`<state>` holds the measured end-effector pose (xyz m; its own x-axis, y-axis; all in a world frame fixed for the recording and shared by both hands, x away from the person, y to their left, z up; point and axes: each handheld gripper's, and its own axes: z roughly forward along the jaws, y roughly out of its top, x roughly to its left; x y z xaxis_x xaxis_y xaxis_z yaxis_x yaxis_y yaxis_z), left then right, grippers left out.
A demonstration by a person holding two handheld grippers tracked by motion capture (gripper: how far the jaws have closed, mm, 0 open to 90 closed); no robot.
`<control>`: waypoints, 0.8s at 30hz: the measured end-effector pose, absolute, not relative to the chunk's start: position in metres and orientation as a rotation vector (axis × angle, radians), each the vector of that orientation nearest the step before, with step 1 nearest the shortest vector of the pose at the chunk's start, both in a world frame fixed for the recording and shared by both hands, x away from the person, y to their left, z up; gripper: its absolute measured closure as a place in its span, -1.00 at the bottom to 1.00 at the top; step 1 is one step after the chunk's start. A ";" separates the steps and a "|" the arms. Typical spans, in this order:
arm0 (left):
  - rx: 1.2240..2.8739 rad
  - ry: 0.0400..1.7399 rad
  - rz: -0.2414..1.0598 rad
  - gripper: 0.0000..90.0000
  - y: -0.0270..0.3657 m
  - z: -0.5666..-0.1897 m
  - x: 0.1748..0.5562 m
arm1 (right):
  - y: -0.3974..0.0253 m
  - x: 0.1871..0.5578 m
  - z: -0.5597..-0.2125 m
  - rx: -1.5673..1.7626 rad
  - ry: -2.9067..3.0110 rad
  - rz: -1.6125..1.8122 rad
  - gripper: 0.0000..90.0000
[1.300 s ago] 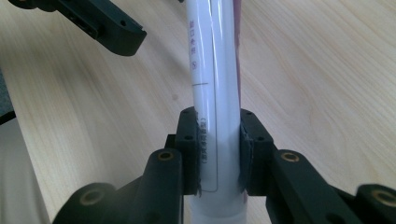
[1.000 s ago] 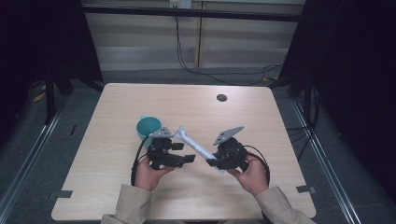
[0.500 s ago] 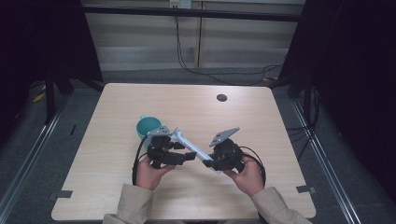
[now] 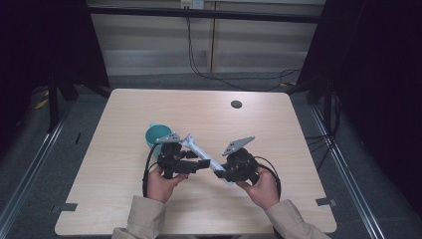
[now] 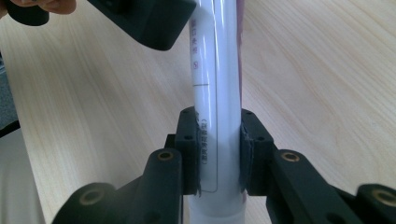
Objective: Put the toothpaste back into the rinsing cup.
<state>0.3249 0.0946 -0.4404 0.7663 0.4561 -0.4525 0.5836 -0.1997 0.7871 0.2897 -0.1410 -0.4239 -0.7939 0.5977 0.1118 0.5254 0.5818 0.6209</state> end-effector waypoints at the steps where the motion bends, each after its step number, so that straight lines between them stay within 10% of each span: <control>1: 1.832 0.808 -0.145 -0.30 0.095 -0.440 0.325 | -0.141 0.290 -0.424 0.958 2.694 1.007 0.62; 24: 1.793 0.833 -0.133 -0.14 0.093 -0.433 0.326 | -0.136 0.288 -0.426 0.977 2.676 1.061 0.61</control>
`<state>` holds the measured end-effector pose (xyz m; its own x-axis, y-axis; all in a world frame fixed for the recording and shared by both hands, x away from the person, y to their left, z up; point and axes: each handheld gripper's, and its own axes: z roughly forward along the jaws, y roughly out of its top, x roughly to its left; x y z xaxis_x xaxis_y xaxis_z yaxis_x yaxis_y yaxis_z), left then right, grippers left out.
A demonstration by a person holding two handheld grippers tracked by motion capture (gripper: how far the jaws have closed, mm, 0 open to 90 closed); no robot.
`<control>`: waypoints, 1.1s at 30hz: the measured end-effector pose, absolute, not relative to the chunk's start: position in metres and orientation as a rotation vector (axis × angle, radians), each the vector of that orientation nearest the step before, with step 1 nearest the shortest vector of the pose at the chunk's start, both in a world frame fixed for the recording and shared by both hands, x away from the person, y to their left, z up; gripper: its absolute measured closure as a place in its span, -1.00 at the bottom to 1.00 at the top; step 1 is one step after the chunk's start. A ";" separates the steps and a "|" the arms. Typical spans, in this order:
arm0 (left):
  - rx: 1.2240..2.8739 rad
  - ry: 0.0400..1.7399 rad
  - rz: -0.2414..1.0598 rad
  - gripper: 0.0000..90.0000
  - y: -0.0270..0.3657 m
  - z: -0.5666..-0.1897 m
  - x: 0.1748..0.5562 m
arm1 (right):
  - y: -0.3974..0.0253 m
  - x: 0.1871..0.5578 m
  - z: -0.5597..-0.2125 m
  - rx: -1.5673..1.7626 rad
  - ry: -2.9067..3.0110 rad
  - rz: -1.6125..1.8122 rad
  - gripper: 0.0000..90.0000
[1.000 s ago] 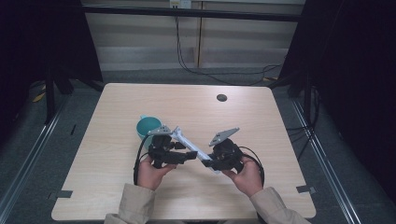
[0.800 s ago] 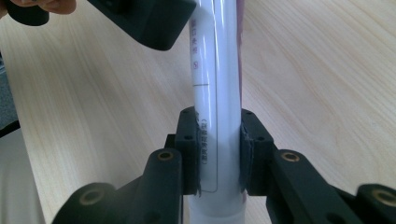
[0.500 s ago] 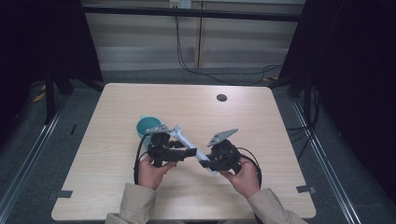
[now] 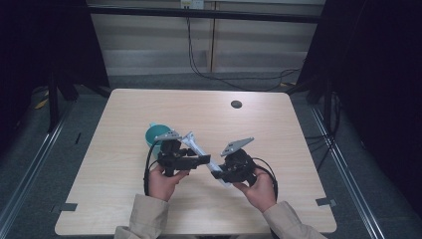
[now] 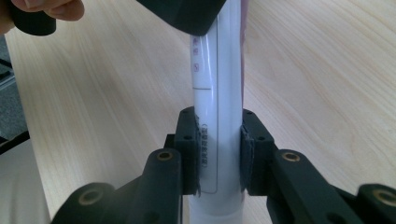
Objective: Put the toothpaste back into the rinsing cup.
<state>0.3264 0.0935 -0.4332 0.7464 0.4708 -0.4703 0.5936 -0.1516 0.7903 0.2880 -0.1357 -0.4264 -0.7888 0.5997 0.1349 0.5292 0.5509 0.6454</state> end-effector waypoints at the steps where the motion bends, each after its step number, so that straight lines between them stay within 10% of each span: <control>1: 1.793 0.833 -0.133 -0.12 0.093 -0.433 0.326 | -0.136 0.288 -0.426 0.977 2.676 1.061 0.61; 33: 1.706 0.874 -0.161 0.10 0.095 -0.425 0.331 | -0.131 0.290 -0.428 0.990 2.664 1.109 0.59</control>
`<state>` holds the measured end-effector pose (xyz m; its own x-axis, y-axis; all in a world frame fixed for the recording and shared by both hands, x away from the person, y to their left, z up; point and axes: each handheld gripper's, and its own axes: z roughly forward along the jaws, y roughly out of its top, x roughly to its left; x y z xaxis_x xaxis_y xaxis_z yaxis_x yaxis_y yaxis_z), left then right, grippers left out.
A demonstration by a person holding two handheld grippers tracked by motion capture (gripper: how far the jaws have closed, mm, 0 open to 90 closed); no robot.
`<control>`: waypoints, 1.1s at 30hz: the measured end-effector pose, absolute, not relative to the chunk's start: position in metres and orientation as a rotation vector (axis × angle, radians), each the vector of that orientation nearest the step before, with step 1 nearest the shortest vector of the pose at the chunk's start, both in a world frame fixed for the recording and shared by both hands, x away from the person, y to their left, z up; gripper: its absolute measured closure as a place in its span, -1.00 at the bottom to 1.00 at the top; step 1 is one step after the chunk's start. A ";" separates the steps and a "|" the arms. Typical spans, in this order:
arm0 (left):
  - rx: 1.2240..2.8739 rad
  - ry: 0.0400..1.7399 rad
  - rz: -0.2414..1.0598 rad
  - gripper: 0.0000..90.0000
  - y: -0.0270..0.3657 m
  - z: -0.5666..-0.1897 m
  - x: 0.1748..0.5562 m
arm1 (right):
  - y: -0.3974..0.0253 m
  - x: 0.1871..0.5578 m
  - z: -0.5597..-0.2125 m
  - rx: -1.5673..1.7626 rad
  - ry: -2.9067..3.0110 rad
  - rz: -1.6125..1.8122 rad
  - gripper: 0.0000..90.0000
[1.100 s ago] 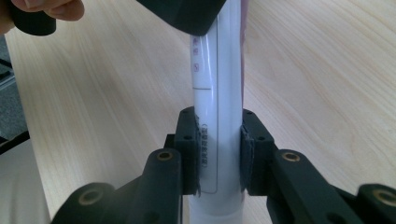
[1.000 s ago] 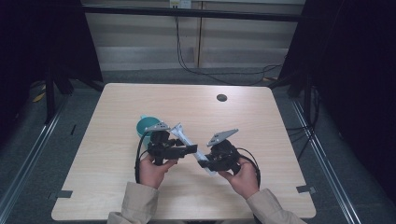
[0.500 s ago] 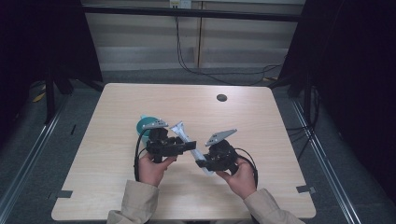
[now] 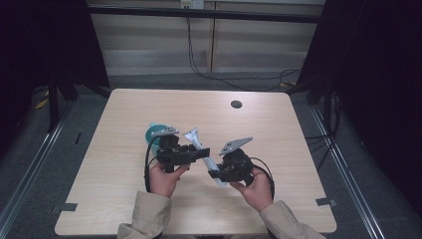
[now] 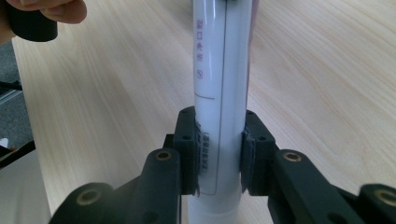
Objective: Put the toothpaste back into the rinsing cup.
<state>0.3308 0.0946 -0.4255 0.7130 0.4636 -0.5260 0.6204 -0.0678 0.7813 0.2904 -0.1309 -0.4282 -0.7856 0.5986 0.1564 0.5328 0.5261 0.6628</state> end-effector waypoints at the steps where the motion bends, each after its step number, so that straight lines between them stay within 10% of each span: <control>1: 1.706 0.874 -0.162 0.10 0.095 -0.426 0.331 | -0.131 0.291 -0.428 0.991 2.667 1.110 0.59; 33: 1.654 0.861 -0.123 0.39 0.094 -0.418 0.324 | -0.125 0.291 -0.428 1.005 2.659 1.191 0.57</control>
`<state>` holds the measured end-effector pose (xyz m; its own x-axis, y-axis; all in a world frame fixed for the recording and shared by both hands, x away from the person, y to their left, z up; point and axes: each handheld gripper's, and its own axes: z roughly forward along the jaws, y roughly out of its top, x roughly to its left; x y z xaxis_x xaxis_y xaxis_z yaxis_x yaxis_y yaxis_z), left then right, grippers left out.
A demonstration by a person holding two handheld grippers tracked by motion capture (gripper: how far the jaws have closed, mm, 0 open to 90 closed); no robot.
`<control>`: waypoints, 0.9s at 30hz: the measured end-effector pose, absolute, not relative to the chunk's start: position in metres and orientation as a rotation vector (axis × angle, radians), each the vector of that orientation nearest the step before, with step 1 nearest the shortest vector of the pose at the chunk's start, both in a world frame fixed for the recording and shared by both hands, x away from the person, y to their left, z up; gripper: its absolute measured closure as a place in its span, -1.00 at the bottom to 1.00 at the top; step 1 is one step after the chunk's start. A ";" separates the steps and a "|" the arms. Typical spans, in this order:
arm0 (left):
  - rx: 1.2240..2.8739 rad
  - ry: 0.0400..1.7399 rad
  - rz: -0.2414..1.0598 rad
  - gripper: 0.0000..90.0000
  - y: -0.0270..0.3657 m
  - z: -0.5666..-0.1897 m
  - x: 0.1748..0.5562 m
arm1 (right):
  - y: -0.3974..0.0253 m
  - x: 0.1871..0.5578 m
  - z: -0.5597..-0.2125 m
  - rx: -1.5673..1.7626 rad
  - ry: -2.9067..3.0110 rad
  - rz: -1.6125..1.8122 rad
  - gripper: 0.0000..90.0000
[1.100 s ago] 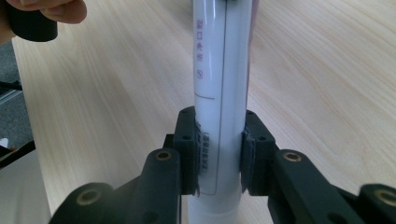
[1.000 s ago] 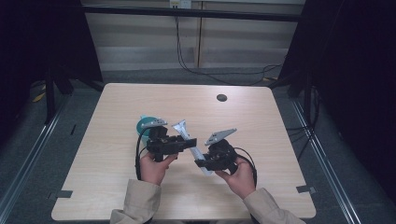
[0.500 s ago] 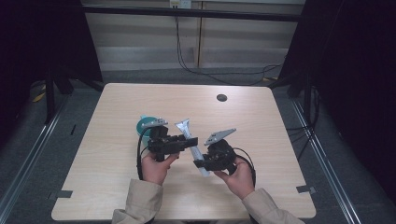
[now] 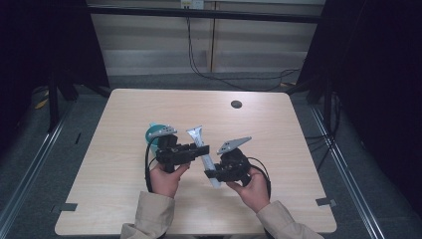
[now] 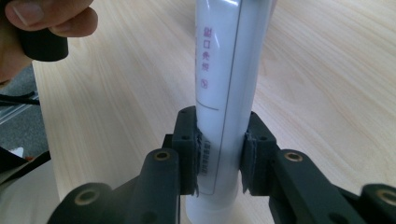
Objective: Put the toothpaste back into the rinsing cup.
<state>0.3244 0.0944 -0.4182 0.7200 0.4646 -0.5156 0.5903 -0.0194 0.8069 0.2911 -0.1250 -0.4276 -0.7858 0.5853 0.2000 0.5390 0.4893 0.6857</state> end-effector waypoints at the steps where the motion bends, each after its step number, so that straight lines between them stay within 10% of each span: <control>1: 1.655 0.860 -0.118 0.40 0.094 -0.418 0.324 | -0.125 0.291 -0.427 1.007 2.653 1.202 0.57; 27: 1.668 0.861 0.011 0.65 0.111 -0.406 0.321 | -0.127 0.291 -0.427 1.010 2.623 1.211 0.04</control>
